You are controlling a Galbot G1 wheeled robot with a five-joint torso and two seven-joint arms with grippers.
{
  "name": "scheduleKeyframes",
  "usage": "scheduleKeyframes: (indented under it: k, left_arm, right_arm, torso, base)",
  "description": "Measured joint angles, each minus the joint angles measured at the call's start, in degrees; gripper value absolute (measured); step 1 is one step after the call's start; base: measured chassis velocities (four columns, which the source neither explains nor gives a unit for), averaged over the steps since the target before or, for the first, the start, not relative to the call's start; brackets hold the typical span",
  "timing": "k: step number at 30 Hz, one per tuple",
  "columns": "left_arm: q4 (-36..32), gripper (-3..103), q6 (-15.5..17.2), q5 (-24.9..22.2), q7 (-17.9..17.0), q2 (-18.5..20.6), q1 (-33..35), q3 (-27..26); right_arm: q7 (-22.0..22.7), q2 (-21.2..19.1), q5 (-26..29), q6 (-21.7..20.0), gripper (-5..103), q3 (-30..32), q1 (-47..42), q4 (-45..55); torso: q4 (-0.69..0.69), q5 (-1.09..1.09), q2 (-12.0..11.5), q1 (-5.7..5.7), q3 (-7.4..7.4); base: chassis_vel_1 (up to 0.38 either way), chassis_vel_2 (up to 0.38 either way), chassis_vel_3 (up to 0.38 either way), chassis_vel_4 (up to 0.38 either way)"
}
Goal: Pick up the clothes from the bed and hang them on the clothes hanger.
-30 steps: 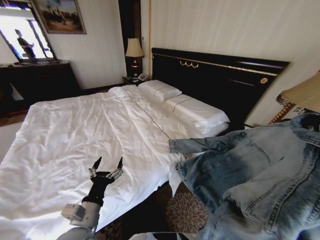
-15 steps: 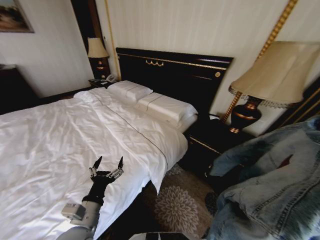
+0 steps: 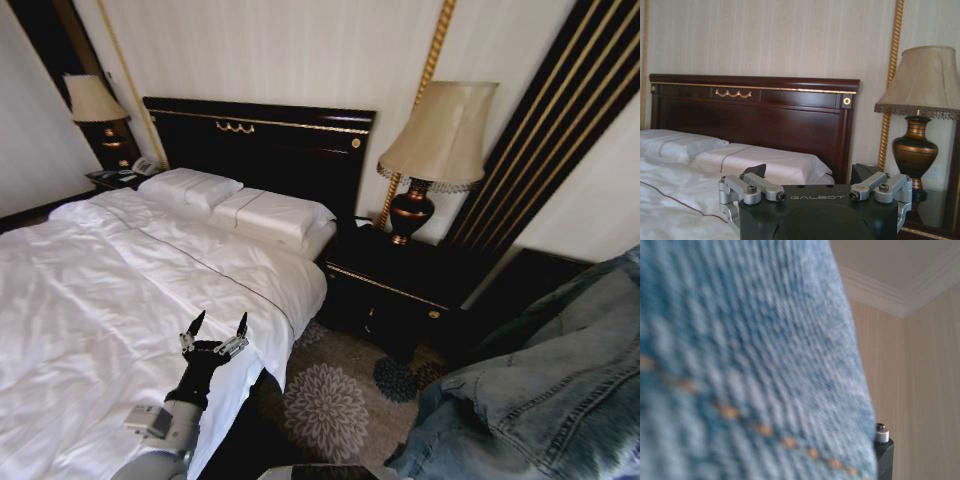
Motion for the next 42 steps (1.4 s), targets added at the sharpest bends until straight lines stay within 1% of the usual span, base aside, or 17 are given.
scheduleKeyframes:
  k: [18,27,30,36,42]
  left_arm:
    - [0.70,100,-0.10,-0.08,0.70,0.67,-0.24,0.72]
    - [0.88,100,-0.19,-0.86,1.16,1.59,-0.93,0.67]
    - [0.96,100,-0.29,-0.87,1.37,1.67,-0.95,0.78]
    - [1.15,100,-0.46,-0.88,1.75,1.89,-1.27,0.97]
    - [1.39,100,-0.52,-0.85,1.81,2.03,-1.51,1.33]
  right_arm:
    - [0.54,1.43,-0.93,0.85,14,2.82,0.05,0.01]
    - [0.81,2.21,-1.82,1.15,14,3.20,0.18,0.00]
    - [0.87,2.77,-2.35,1.20,14,3.08,0.16,0.01]
    - [0.92,4.47,-5.24,2.17,14,1.73,-0.11,0.00]
    - [0.59,5.97,-6.22,2.96,14,0.69,-0.67,0.00]
  torso:
    - [0.00,0.00,0.00,0.00,0.00]
    - [0.00,0.00,0.00,0.00,0.00]
    - [-0.01,-0.01,0.00,0.00,0.00]
    - [-0.01,0.00,0.00,0.00,0.00]
    - [0.00,-0.01,0.00,0.01,0.00]
  base:
    - [-0.122,-0.125,-0.130,-0.124]
    - [-0.125,-0.130,-0.118,-0.130]
    - [-0.120,-0.129,-0.115,-0.133]
    - [-0.122,-0.128,-0.124,-0.118]
    - [-0.131,-0.120,-0.121,-0.139]
